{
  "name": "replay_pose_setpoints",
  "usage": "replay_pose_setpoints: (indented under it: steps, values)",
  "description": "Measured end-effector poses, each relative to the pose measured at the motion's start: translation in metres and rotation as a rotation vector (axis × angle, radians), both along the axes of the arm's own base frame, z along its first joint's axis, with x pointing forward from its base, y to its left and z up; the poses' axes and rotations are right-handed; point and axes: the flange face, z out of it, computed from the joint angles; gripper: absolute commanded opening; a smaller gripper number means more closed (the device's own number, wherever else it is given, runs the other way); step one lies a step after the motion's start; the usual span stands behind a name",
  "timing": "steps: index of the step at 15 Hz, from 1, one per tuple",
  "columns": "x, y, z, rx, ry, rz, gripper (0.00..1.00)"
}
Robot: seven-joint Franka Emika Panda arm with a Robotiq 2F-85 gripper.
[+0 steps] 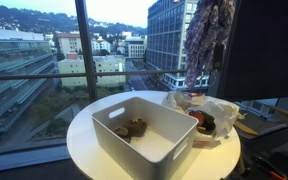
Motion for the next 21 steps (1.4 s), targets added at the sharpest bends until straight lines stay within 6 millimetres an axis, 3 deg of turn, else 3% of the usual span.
replay_pose_setpoints:
  steps: [9, 21]
  values:
    - [-0.014, -0.001, -0.074, 0.003, 0.142, -0.079, 0.06]
    - [-0.042, -0.002, -0.207, 0.171, 0.383, -0.115, 0.06]
